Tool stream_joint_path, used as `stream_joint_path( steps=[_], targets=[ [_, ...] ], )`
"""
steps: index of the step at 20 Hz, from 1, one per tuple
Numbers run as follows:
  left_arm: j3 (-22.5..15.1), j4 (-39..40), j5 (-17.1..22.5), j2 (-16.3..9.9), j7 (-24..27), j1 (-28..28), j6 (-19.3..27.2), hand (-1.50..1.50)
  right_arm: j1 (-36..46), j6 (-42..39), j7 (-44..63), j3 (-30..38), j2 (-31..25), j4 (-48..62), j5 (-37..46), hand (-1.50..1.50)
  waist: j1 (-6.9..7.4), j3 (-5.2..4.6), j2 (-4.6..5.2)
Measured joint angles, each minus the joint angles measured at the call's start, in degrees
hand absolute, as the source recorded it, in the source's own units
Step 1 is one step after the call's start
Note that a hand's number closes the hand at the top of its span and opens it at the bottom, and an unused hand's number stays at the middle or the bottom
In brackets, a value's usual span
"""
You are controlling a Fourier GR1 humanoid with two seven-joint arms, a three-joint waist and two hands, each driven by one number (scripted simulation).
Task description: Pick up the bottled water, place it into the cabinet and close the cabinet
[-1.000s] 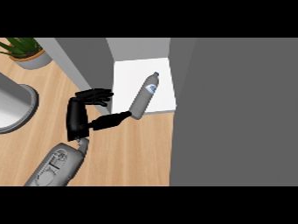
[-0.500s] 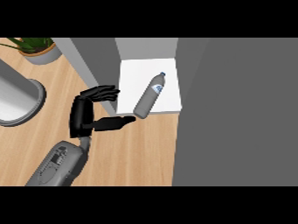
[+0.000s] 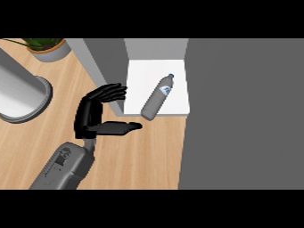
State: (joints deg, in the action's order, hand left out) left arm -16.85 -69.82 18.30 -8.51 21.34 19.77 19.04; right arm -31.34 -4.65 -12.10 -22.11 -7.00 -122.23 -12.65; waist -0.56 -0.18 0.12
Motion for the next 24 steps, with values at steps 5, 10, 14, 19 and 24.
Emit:
stream_joint_path(
  steps=[5, 10, 14, 19, 24],
  targets=[
    [-0.55, -7.58, 1.48, 1.32, -2.47, -1.15, -1.02, -1.50, -1.66, 0.84, -0.96, -1.79, 0.26, -0.14, 1.60, -1.50, 0.41, 0.05, -0.15],
    [-1.47, -17.81, 1.23, 2.12, -5.49, -4.63, -0.30, -1.50, -2.97, 1.66, -0.78, -3.46, -0.33, -2.04, 2.53, -1.50, 0.49, 0.15, -0.26],
    [-3.25, -26.96, 0.76, 1.64, -7.79, -9.94, -0.52, -1.50, -2.69, 2.56, 0.27, -4.08, -0.64, -3.06, 2.72, -1.50, 0.62, 0.17, -0.28],
    [-7.15, -37.40, 0.37, 0.77, -10.14, -17.94, -1.30, -1.50, -1.82, 2.87, 0.42, -4.37, -1.66, -2.63, 4.30, -1.50, 0.72, 0.18, -0.30],
    [-8.90, -44.77, 1.13, -1.40, -10.39, -24.83, -3.37, -1.50, -1.92, 1.04, 2.62, -6.54, -5.25, -4.44, 7.20, 1.50, 0.81, 0.17, -0.32]
  ],
)
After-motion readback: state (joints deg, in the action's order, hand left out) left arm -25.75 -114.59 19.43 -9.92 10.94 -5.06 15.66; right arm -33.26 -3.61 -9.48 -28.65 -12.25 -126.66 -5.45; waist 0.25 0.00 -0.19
